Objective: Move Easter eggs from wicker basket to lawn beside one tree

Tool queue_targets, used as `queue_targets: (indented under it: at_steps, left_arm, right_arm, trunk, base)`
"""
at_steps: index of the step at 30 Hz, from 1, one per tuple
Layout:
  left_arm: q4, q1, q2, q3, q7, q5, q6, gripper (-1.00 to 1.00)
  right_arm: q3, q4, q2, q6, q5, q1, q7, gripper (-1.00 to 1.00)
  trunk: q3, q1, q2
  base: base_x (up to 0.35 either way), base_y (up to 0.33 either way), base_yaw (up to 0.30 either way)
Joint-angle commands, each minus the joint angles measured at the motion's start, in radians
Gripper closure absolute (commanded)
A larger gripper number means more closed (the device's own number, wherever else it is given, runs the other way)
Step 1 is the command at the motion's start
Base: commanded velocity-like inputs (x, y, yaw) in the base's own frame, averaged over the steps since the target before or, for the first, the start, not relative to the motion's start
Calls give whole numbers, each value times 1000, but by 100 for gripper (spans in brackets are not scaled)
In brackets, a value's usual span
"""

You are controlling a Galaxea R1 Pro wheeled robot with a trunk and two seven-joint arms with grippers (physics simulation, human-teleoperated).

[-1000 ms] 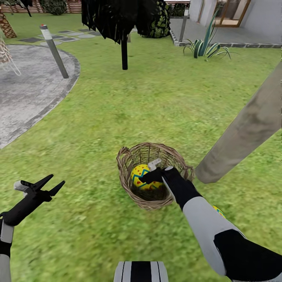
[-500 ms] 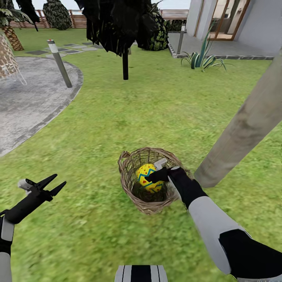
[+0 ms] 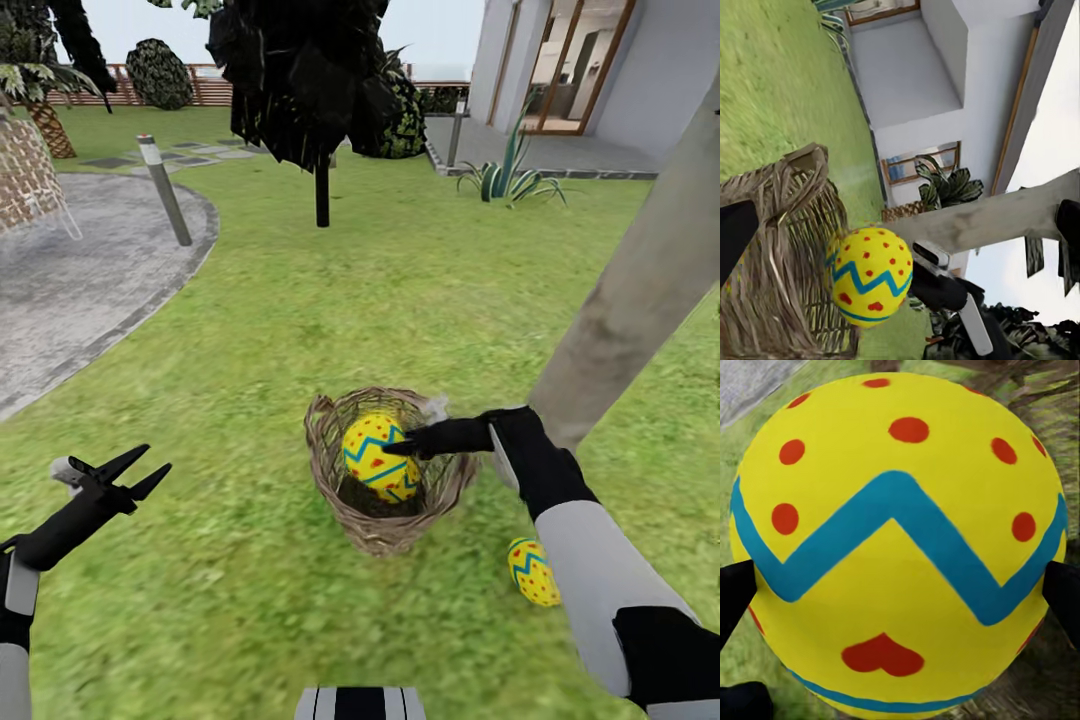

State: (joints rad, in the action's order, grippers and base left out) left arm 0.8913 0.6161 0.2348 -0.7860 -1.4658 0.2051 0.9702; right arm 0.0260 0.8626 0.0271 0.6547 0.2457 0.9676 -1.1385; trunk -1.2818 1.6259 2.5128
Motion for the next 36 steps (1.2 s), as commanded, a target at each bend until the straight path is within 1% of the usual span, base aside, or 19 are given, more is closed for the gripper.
queue_targets:
  at_steps: [1,2,3,4,5,7,9,10,11,13,15,17,20,26,29,33,34,35,36]
  left_arm:
    - [0,1,0,14,-4,-1,10,-100]
    - [0,1,0,24,-4,-1,10,-100]
    - [0,1,0,34,-4,-1,11,-100]
    - [0,1,0,40,-4,-1,11,-100]
    - [1,1,-1,43,-4,-1,10,-100]
    - [1,2,-8,44,-4,0,10,-100]
    - [1,2,-10,43,-5,2,10,-100]
    - [1,2,-11,43,-5,2,9,-100]
    - [1,2,-11,42,-5,2,9,-100]
    - [1,3,-10,40,-7,4,8,-100]
    - [1,2,-11,38,-10,5,8,-100]
    - [2,2,-13,39,-14,5,8,-100]
    - [2,2,-23,39,-14,5,8,-100]
    - [2,2,-26,39,-14,5,8,-100]
    - [2,2,-26,41,-13,5,8,-100]
    - [0,2,-26,41,-12,5,8,-100]
    - [1,2,-26,40,-12,5,8,-100]
    - [1,2,-26,39,-12,5,8,-100]
    - [0,2,-26,39,-11,5,8,-100]
  right_arm:
    - [-9,1,27,6,3,0,-125,100]
    - [-26,1,42,6,-4,-1,-191,100]
    - [-69,1,54,6,-8,-1,-253,100]
    - [-134,2,59,6,-11,-1,-285,100]
    - [-163,2,61,6,-12,-1,-295,100]
    - [-193,5,64,10,-13,-1,-302,100]
    - [-258,10,65,88,-26,-1,-304,100]
    - [-294,31,65,123,-47,-1,-305,100]
    - [-310,52,65,139,-65,-1,-306,100]
    - [-320,58,79,149,-78,-5,-306,100]
    - [-324,66,90,155,-82,-37,-311,100]
    - [-325,67,92,167,-82,-44,-329,100]
    - [-325,66,91,169,-76,-49,-333,100]
    - [-325,69,96,170,-73,-53,-334,100]
    - [-325,70,107,170,-76,-54,-336,100]
    - [-325,67,111,171,-77,-55,-337,100]
    - [-325,67,116,171,-78,-55,-337,100]
    - [-325,66,127,171,-79,-55,-344,100]
    - [-325,64,141,173,-82,-55,-372,100]
  trunk:
    - [3,-1,0]
    - [7,-2,0]
    - [11,-2,0]
    - [15,-2,-1]
    - [19,-3,-1]
    - [26,-4,-1]
    - [26,-4,-1]
    - [26,-4,-1]
    - [26,-4,-1]
    - [27,-4,-1]
    - [29,-4,-1]
    - [30,-4,-1]
    - [31,-4,-1]
    - [31,-4,-1]
    - [31,-4,-1]
    - [31,-4,-1]
    - [31,-4,-1]
    - [32,-4,-1]
    - [33,-4,-1]
  base:
    - [-337,0,0]
    - [-342,0,0]
    - [-344,0,0]
    - [-346,0,0]
    - [-346,0,0]
    - [-273,0,0]
    - [-62,0,0]
    - [-17,0,0]
    - [-7,0,0]
    - [-2,0,-134]
    - [0,0,-245]
    - [0,0,-259]
    - [0,0,-92]
    - [-3,0,-3]
    - [-227,0,0]
    - [-300,0,0]
    - [-118,0,-15]
    - [-61,0,-76]
    - [-25,0,-160]
